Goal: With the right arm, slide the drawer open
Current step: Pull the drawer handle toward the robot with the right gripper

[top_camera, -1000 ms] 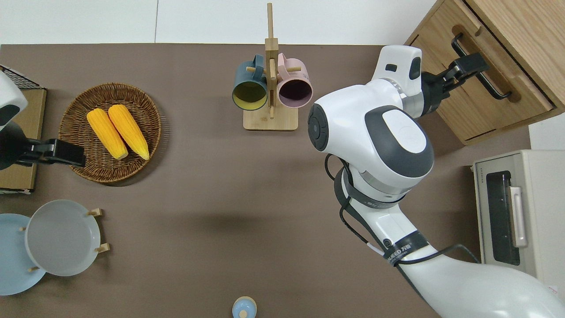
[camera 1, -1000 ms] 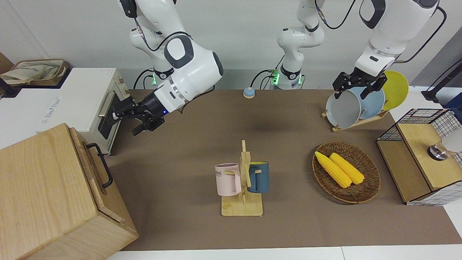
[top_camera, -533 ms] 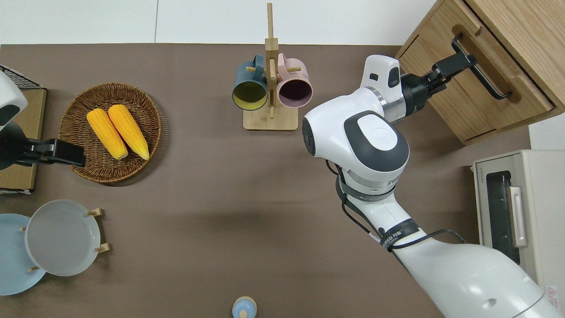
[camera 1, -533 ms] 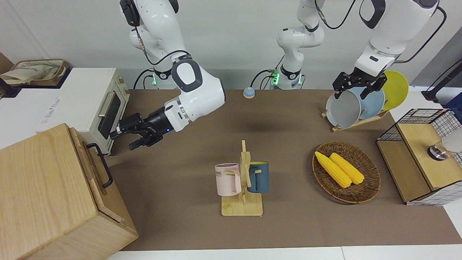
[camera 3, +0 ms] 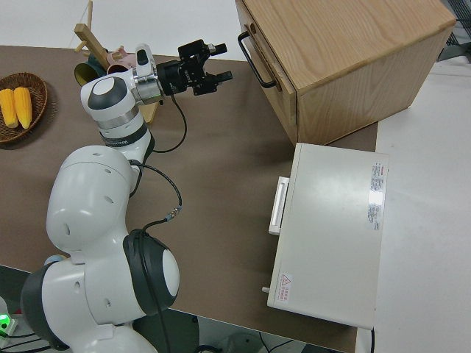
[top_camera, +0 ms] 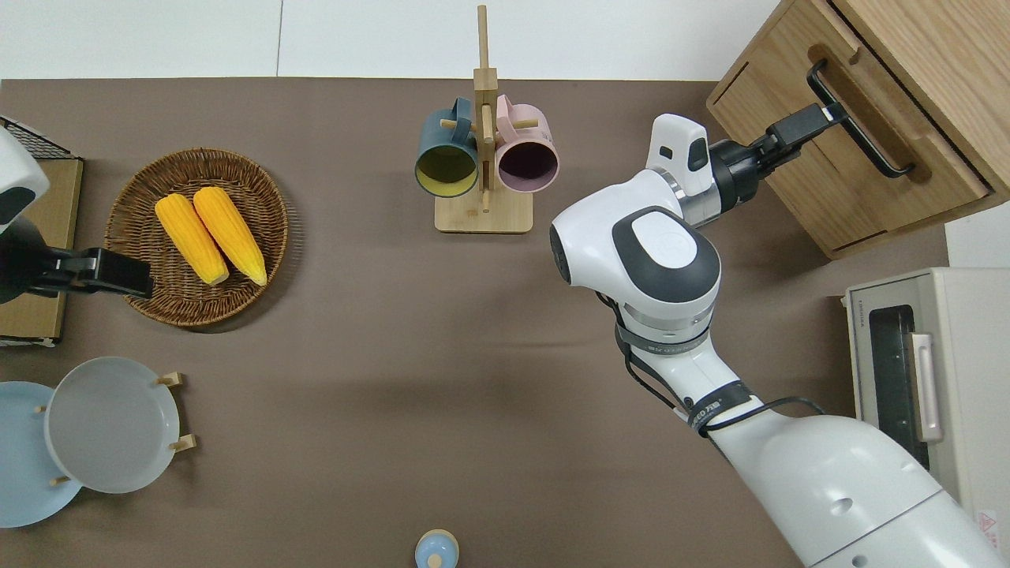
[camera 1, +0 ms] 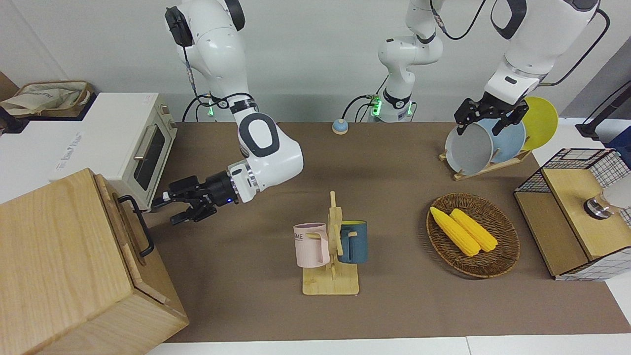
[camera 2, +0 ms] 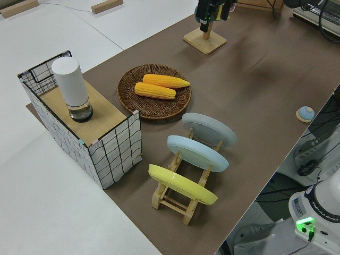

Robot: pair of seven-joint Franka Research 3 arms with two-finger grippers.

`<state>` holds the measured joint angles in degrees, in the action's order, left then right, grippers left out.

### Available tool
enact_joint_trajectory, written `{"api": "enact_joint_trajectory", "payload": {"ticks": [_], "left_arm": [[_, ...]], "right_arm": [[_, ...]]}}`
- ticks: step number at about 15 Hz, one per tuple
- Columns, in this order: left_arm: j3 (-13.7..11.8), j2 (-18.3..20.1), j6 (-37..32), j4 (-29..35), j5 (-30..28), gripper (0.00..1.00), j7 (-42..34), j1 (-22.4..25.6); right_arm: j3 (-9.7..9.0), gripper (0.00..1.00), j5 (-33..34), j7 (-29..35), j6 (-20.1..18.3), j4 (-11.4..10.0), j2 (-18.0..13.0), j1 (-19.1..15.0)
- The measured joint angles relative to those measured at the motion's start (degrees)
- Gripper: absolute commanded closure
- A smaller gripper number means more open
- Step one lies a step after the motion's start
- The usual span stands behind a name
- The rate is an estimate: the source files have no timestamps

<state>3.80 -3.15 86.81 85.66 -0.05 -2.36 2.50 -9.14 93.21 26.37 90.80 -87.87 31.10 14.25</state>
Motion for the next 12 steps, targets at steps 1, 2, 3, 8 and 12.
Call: {"api": "enact_joint_trajectory", "payload": {"ticks": [1, 2, 3, 8, 12], "left_arm": [[0.0, 0.0, 0.0, 0.0, 0.0, 0.01, 0.0, 0.0], [0.0, 0.0, 0.0, 0.0, 0.0, 0.01, 0.0, 0.0], [0.0, 0.0, 0.0, 0.0, 0.0, 0.01, 0.0, 0.0], [0.0, 0.0, 0.0, 0.0, 0.0, 0.01, 0.0, 0.0], [0.0, 0.0, 0.0, 0.0, 0.0, 0.01, 0.0, 0.0]], "right_arm": [[0.01, 0.021, 0.7, 0.3, 0.0, -0.1, 0.2, -0.4], [0.03, 0.021, 1.3, 0.4, 0.3, -0.1, 0.3, -0.8], [0.03, 0.021, 1.6, 0.5, 0.8, -0.1, 0.4, -1.3], [0.05, 0.152, 3.6, 0.6, 3.7, -0.2, 0.4, -3.7], [0.05, 0.840, 3.7, 0.7, 4.1, -0.2, 0.4, -4.3]]}}
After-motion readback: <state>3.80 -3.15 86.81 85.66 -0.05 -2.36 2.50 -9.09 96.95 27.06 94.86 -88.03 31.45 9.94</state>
